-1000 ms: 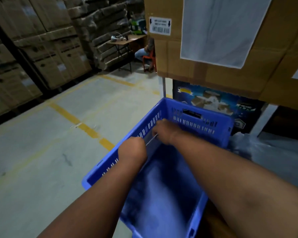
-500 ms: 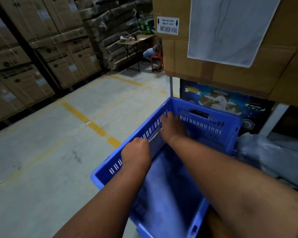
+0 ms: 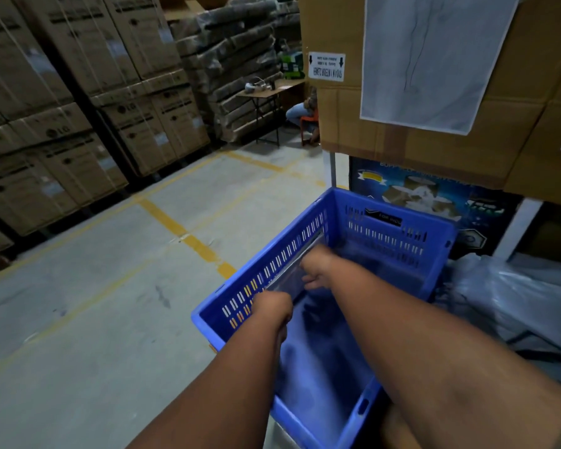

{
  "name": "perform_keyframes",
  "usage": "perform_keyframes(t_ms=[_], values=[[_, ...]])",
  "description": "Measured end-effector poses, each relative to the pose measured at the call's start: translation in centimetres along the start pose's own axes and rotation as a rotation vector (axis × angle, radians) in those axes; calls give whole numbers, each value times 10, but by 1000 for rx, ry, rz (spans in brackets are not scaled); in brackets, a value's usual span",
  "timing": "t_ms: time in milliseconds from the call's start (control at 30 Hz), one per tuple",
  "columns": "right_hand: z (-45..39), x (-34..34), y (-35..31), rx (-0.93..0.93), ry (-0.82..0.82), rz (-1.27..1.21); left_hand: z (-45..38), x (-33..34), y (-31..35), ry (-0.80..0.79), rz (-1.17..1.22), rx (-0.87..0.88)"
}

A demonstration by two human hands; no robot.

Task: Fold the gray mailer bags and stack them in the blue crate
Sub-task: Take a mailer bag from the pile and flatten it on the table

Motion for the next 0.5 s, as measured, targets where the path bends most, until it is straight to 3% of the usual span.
perform_keyframes(t_ms=[133, 233, 300, 433, 500], values=[[5, -5, 3, 21, -13, -30, 0, 10, 11, -38, -75, 94], [3, -6, 1, 19, -44, -48, -16, 21, 11, -65, 265, -34], [-1, -8, 0, 27, -44, -53, -19, 22, 16, -69, 160, -29], [-11, -19, -6, 3, -13, -38, -30, 25, 32, -67, 219, 69], [-10, -27, -11, -16, 16, -46, -34, 33, 35, -77, 436, -2]])
Point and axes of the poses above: each hand's wrist, its own z-axis away from the middle knuckle, its own x-axis out of the palm, y = z × x, the point moved 4 cm from there along -z, towards the middle knuckle, and after that the axes turned 15 degrees about -z, right-handed, at the moved point
